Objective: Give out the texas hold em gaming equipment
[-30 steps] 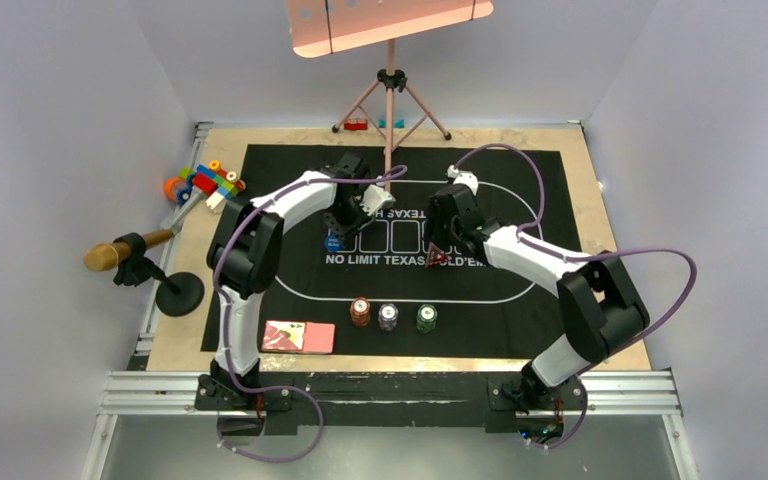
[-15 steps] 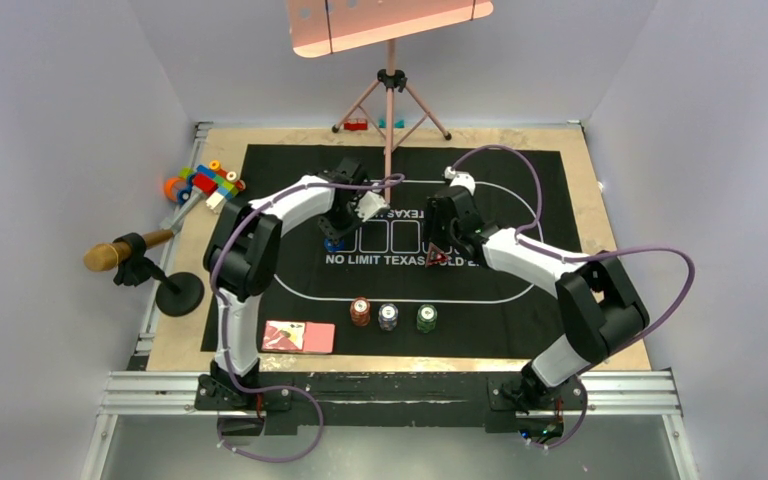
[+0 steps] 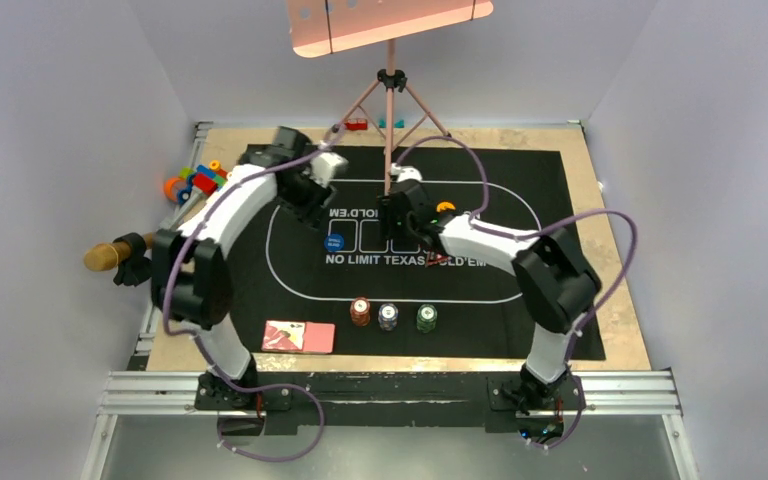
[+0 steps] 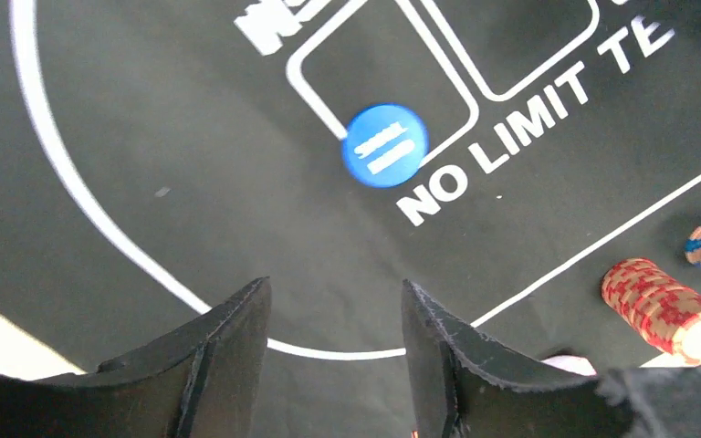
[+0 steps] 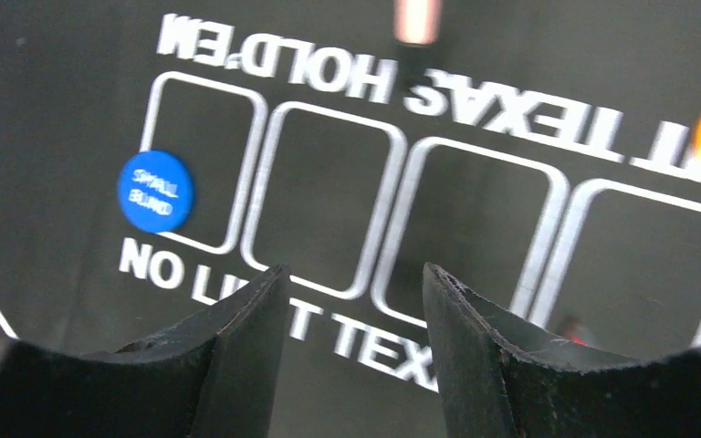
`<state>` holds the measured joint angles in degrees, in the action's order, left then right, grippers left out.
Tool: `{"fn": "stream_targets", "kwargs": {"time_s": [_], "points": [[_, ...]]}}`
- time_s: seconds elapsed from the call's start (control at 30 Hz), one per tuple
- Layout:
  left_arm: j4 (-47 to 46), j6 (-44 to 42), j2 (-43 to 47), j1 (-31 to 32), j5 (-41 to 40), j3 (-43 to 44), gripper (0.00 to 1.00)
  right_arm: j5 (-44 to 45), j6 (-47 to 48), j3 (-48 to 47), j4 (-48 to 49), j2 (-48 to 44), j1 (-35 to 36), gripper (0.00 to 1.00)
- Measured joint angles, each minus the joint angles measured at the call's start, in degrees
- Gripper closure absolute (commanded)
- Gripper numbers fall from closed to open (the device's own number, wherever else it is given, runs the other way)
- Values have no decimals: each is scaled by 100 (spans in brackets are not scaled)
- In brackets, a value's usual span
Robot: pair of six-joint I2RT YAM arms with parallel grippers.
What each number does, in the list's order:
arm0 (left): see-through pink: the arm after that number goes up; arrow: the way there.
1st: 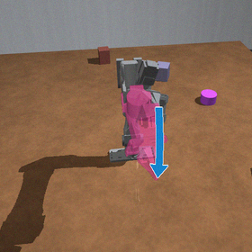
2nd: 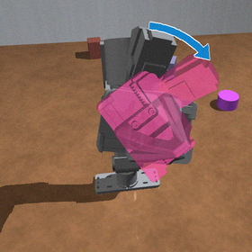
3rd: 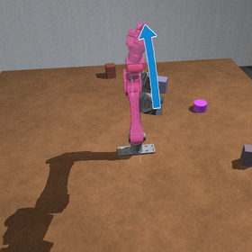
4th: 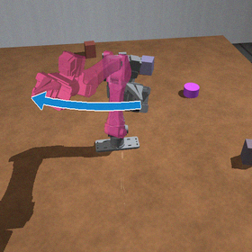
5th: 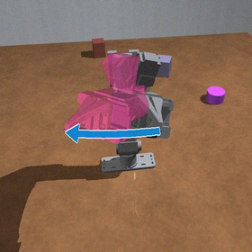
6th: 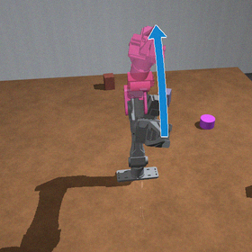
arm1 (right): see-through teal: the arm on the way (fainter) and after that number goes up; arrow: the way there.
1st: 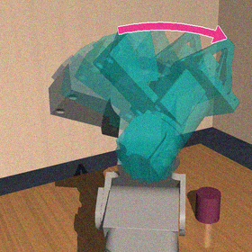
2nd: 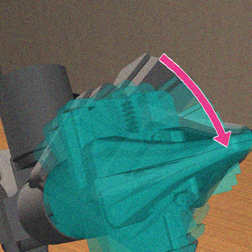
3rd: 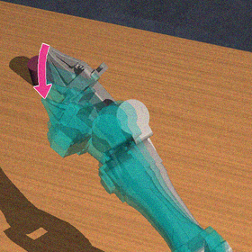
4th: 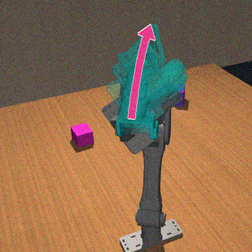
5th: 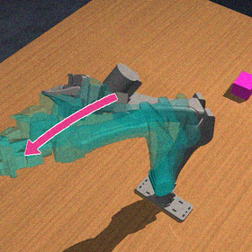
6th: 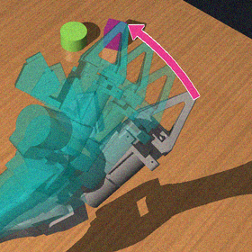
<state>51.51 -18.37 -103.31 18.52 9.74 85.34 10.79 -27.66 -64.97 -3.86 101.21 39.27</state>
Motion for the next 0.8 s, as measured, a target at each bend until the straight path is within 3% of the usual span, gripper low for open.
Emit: {"fn": "stream_targets", "kwargs": {"time_s": [0.13, 0.23, 0.4, 0.8], "points": [[57, 136, 885, -750, 367, -223, 19, -76, 22, -883, -90, 852, 461, 42], [208, 260, 1565, -1167, 538, -417, 13, -173, 15, -1478, -133, 1438, 695, 41], [444, 415, 2055, -1517, 732, -431, 12, -299, -42, -2087, -251, 2107, 874, 40], [745, 581, 2181, -1703, 715, -450, 12, -247, -125, -3110, -404, 2846, 979, 41]]}}
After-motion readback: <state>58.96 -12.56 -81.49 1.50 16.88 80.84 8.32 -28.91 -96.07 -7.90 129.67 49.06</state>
